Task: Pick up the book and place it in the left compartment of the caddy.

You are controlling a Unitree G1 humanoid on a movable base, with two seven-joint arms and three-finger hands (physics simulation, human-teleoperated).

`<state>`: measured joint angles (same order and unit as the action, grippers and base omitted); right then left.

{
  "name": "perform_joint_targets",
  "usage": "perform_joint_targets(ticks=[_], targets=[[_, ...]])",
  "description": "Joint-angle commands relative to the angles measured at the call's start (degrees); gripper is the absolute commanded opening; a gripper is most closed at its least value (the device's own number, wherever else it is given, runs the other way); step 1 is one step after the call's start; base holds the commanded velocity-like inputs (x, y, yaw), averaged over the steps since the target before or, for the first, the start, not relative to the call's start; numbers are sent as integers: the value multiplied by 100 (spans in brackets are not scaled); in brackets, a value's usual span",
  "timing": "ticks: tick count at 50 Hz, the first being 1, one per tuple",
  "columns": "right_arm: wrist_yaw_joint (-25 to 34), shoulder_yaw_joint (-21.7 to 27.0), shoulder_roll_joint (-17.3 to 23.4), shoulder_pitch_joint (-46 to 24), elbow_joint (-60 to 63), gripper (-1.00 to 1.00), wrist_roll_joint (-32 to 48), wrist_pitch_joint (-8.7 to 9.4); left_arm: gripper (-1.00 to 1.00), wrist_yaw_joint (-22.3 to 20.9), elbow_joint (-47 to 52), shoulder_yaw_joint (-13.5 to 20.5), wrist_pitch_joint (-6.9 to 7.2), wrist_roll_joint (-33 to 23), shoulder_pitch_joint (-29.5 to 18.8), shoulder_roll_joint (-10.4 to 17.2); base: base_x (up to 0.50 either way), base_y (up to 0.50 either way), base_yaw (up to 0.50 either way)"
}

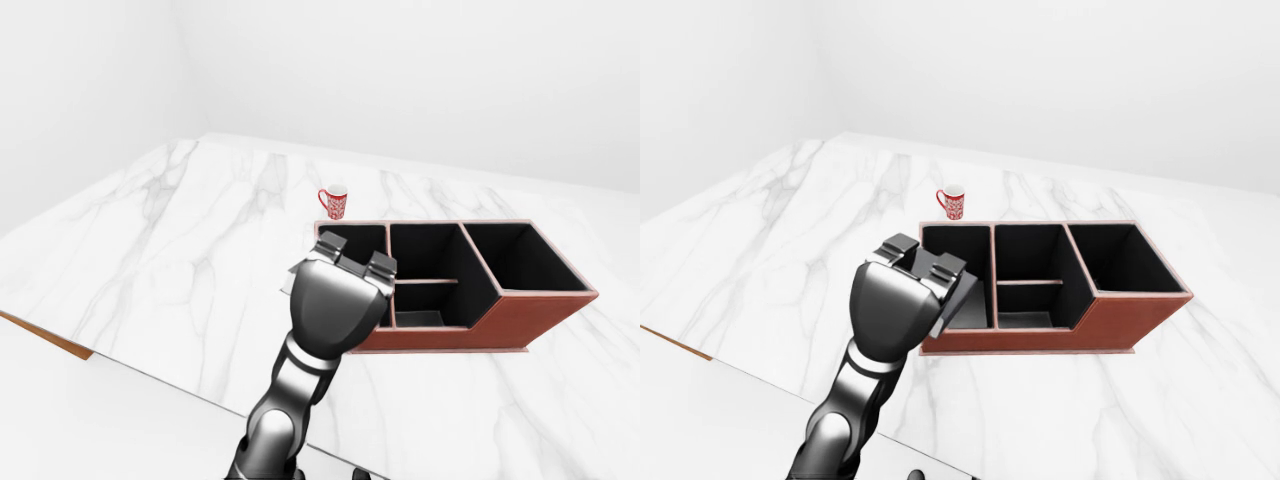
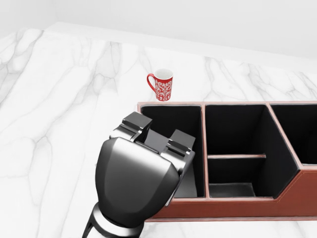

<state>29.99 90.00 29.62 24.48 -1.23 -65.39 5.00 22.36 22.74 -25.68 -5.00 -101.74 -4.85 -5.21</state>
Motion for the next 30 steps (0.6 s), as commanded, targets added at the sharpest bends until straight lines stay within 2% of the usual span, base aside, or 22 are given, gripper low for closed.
perform_joint_targets(ticks=[1, 14, 30], targets=[[25, 0, -7, 5, -17, 100, 35, 0, -100, 32, -569, -28, 0, -205, -392, -205, 0, 0, 0], [21, 0, -28, -2, 38, 100, 22, 0, -100, 41, -1568, 130, 0, -488, -891, -411, 0, 0, 0], [49, 0, -42, -23, 15, 100, 70, 0, -100, 97, -2342, 262, 0, -483, -1233, -508, 0, 0, 0]])
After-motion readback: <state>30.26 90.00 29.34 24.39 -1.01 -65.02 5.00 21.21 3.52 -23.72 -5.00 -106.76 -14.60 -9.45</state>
